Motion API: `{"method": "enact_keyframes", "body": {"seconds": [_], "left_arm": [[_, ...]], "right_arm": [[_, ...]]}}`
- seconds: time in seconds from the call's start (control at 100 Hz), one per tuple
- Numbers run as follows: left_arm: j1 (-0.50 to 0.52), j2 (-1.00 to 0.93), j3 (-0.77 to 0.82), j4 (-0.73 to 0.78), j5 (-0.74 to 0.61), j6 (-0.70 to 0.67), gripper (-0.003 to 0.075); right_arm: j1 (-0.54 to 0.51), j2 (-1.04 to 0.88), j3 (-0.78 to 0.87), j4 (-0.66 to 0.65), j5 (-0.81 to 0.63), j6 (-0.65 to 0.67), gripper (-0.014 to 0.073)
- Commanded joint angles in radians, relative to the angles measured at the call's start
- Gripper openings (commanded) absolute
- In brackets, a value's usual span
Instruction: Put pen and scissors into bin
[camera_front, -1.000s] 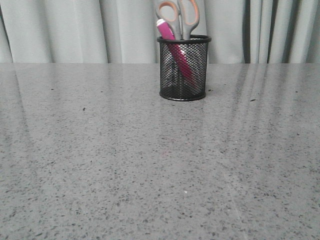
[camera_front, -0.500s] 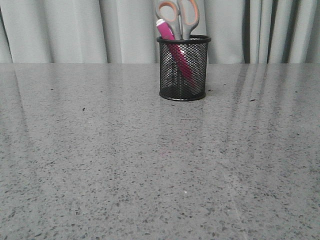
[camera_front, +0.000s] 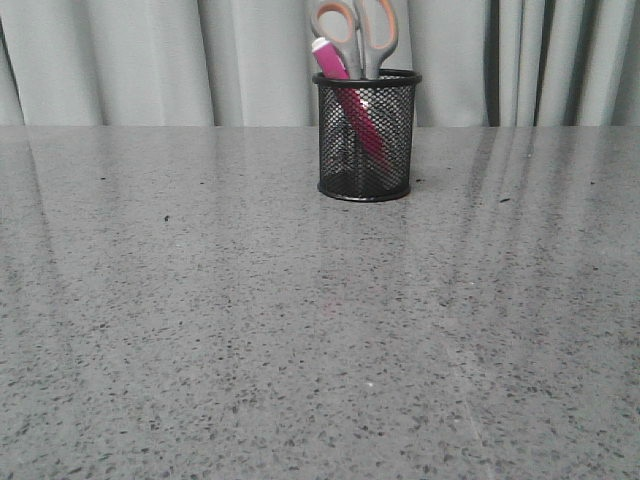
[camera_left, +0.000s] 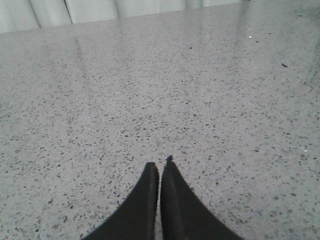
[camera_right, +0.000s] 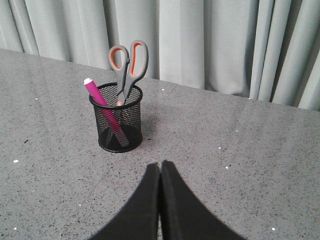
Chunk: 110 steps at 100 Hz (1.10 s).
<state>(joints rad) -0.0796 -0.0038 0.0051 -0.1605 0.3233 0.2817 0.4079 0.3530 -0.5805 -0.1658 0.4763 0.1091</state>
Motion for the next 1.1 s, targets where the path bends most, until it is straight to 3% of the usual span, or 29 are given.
{"method": "enact_keyframes", "body": {"seconds": [0.0,0.31,0.53,0.75,0.93,1.09], "left_arm": [[0.004,-0.031,0.022,-0.014,-0.069,-0.003,-0.002],[0.004,-0.031,0.022,-0.014,-0.069,-0.003,-0.002],[0.004,-0.031,0.022,-0.014,-0.069,-0.003,-0.002],[0.004,-0.031,0.022,-0.014,-0.069,-0.003,-0.002],[0.004,-0.031,0.022,-0.014,-0.069,-0.003,-0.002],[0.004,-0.031,0.022,-0.016,-0.069,-0.003,-0.002]], "right_arm": [[-0.003,0.004,-0.024,-0.019,-0.073,-0.013,-0.0067],[-0.003,-0.008,-0.01,-0.019,-0.076,-0.013,-0.0067],[-0.007,-0.076,0.146,-0.091,-0.094,-0.013,-0.0067],[-0.031,-0.186,0.424,-0.097,-0.3,-0.013,-0.0067],[-0.111,-0.326,0.606,-0.093,-0.476,-0.013,-0.0067],[-0.201,-0.384,0.606,-0.093,-0.35,-0.013,-0.0067]]}}
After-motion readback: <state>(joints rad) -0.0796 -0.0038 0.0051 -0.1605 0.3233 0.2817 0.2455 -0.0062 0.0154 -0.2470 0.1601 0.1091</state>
